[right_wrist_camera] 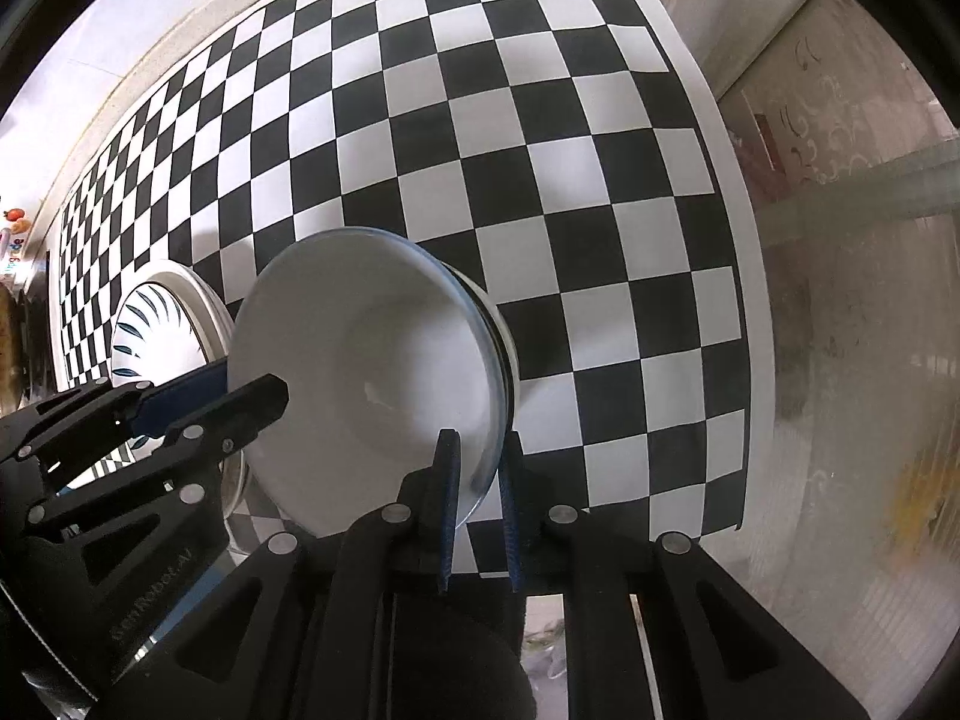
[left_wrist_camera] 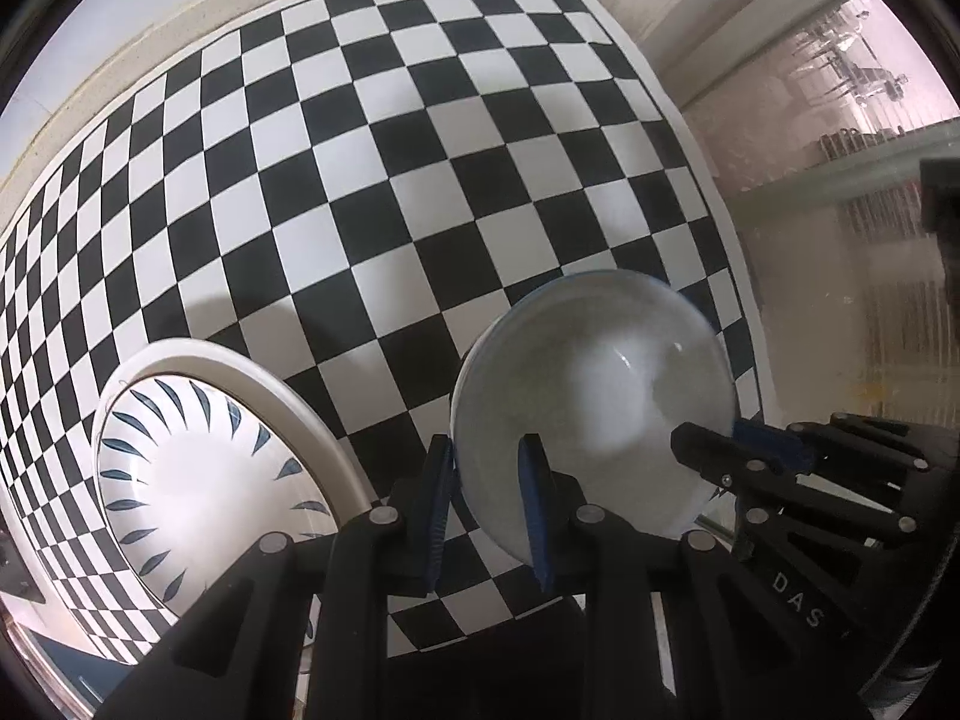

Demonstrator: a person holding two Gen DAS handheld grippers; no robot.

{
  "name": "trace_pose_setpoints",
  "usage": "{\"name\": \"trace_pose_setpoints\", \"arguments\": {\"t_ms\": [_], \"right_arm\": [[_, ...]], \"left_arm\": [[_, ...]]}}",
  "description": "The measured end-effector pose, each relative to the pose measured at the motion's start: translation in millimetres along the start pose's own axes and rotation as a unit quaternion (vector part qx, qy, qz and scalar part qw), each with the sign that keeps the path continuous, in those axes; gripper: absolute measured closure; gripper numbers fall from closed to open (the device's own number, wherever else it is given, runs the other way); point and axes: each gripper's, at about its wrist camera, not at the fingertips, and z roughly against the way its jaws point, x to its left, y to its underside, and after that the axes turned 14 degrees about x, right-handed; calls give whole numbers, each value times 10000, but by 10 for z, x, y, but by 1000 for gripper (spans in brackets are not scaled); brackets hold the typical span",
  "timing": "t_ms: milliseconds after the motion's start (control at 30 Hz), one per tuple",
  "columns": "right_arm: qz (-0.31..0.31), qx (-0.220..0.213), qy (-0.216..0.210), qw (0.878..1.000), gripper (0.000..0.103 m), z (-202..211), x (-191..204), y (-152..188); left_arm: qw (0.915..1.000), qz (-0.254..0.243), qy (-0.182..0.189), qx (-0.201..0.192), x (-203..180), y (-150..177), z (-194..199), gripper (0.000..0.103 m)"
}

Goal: Organize plates and bowls
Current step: 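Carry the white bowl with both grippers and lower it onto the bowl stack, then open both grippers and lift them away from the bowl stack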

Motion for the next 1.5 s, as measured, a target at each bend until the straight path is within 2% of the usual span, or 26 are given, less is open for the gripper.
{"name": "trace_pose_setpoints", "arguments": {"t_ms": [167,233,600,800,900,967,1267,1367,1500], "right_arm": [[-19,-59,-154,9999,90,64,-58,50],[-40,-84,-127,9999,93,60,-74,67],[-119,-150,-224,9996,94,13,-136,92],[-136,-288,-62,9995,93,66,-63,167],[-107,-472,77,9988,92,169,-9,277],[-119,-675,155,9975,85,275,20,370],[-61,-1518,281,9880,85,938,158,1054],[-70,-1725,308,9845,85,1109,208,1261],[-62,-1884,251,9818,85,1256,267,1498]], "left_arm": [[10000,-14,-47,-32,-24,-15,30,83],[10000,-18,-50,-33,-19,-17,35,83],[9999,-69,-47,-102,-34,15,77,83],[9980,-51,-455,-447,-80,111,257,82],[9958,-68,-611,-675,-87,207,395,82],[9949,-54,-643,-777,-74,283,476,82],[9897,-266,-596,-1276,-114,848,1069,82],[9866,-327,-659,-1455,-150,1012,1240,82],[9859,-410,-599,-1506,-163,1181,1375,82]]}}
